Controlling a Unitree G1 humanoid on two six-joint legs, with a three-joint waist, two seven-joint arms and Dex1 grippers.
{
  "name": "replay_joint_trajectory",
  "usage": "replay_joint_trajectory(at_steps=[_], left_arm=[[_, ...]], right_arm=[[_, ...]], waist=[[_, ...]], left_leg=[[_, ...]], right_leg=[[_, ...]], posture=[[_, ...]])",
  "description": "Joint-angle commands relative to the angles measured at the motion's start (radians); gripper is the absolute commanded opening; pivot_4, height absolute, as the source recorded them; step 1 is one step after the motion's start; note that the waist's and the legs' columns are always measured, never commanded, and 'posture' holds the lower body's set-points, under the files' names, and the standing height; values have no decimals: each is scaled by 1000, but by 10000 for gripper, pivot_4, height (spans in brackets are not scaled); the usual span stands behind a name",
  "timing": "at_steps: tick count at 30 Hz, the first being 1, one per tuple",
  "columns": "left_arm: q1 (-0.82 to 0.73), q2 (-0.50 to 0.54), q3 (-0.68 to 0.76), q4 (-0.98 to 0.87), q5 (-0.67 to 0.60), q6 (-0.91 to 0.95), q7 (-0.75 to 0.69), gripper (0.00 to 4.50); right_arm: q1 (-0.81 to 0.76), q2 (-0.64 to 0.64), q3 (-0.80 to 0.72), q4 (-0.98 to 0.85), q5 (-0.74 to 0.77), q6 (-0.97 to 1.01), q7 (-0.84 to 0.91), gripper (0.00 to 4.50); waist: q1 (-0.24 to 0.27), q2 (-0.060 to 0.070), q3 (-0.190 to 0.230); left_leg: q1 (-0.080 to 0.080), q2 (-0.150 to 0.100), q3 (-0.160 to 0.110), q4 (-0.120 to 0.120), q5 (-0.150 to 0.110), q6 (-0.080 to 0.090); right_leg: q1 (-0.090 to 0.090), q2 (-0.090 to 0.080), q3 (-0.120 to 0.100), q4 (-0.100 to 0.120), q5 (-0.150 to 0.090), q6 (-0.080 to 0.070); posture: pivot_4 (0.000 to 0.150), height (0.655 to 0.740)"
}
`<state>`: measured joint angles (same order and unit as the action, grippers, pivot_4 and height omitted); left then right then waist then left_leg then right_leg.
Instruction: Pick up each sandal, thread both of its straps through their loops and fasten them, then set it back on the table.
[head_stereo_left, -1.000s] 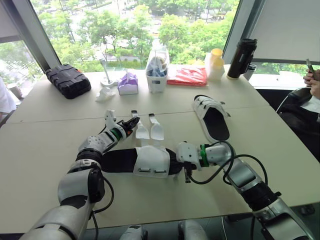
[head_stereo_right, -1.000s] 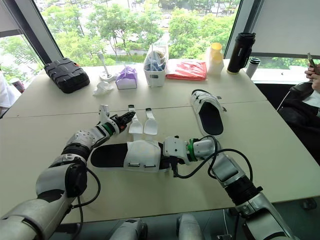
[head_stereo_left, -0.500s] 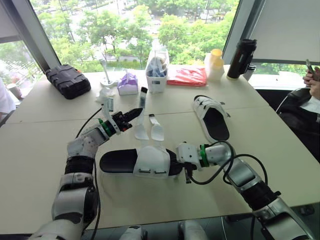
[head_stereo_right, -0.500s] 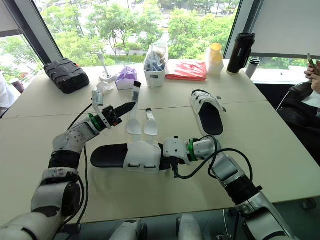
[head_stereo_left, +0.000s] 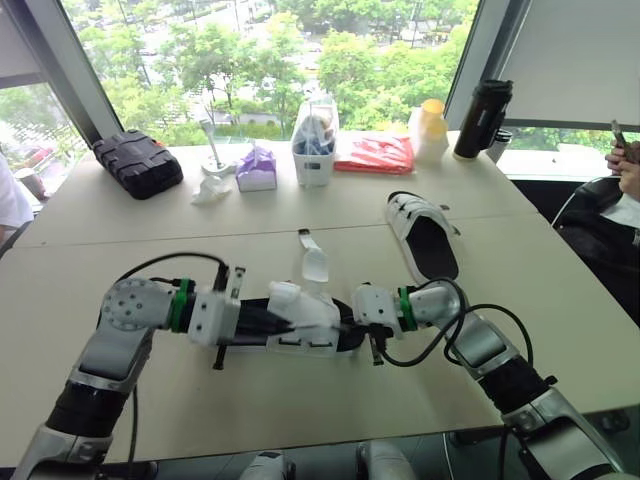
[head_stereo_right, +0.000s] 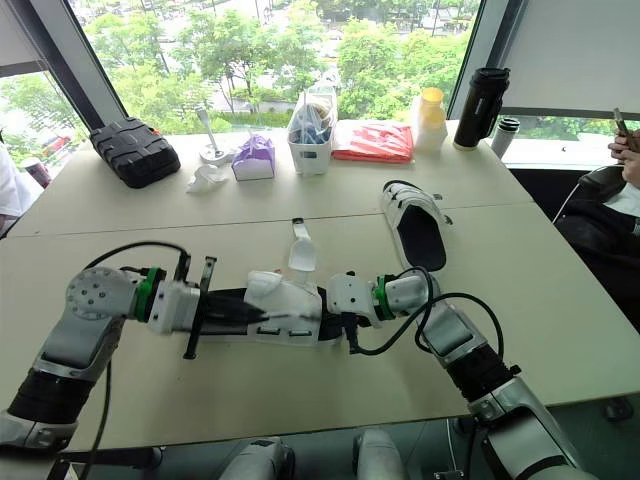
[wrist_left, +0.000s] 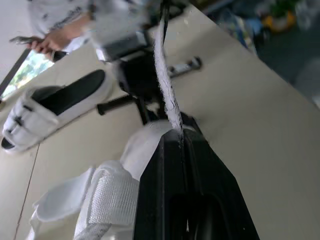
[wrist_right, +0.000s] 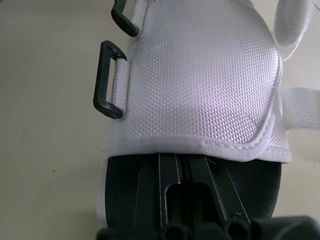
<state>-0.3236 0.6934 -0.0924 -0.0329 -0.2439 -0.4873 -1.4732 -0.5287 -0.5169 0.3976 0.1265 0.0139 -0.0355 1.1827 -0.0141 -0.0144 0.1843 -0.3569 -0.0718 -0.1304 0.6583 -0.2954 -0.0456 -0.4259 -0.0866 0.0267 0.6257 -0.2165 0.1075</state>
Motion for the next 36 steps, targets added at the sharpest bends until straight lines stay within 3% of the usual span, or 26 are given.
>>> replay_joint_trajectory(at_steps=[1,6,8,9,16,17,24,33,36], left_arm=[[-1,13,-42,66,3,-288,-55,197],[-2,41,-108,148,15,-488,-49,197],[-8,44,-118,195,63,-559,-12,5408],[-10,44,-117,217,87,-583,13,8588],[76,104,-105,245,155,-686,168,42300],[93,118,-103,240,161,-691,189,44552],[343,247,-39,205,144,-558,328,44552],[602,247,21,-192,-345,344,501,44552],[627,225,34,-288,-582,640,563,44552]], right_arm=[[-10,5,23,31,-28,-30,9,0],[-20,10,23,49,-27,-41,10,0],[-22,12,24,53,-29,-44,9,0],[-22,12,24,54,-29,-46,9,0],[-19,10,23,58,-34,-55,8,0],[-17,8,23,56,-33,-55,8,0],[-18,15,19,56,-30,-47,1,0],[-10,9,20,49,-30,-47,7,0],[-16,10,21,54,-31,-47,10,0]], waist=[[0,0,0],[-3,0,0],[-3,0,0],[-3,0,0],[-7,1,0],[-6,1,0],[-6,1,0],[-7,2,1],[-7,2,1]], left_leg=[[0,0,0,0,0,0],[0,0,0,0,0,0],[0,0,0,0,0,1],[0,0,0,0,0,1],[1,1,0,-1,0,1],[1,1,-1,-2,0,1],[3,1,-2,-7,0,1],[3,3,-4,-8,0,1],[3,3,-3,-8,0,1]], right_leg=[[0,0,0,0,0,0],[0,0,0,-1,1,1],[0,0,0,-1,1,1],[0,0,0,-1,1,1],[0,1,0,0,1,1],[0,1,0,0,1,1],[-1,1,0,-1,0,1],[0,1,0,0,-1,2],[0,2,0,0,-1,3]], posture=[[1500,7400],[1500,7400],[1500,7400],[1500,7400],[1500,7400],[1500,7400],[1500,7400],[1500,7400],[1500,7400]])
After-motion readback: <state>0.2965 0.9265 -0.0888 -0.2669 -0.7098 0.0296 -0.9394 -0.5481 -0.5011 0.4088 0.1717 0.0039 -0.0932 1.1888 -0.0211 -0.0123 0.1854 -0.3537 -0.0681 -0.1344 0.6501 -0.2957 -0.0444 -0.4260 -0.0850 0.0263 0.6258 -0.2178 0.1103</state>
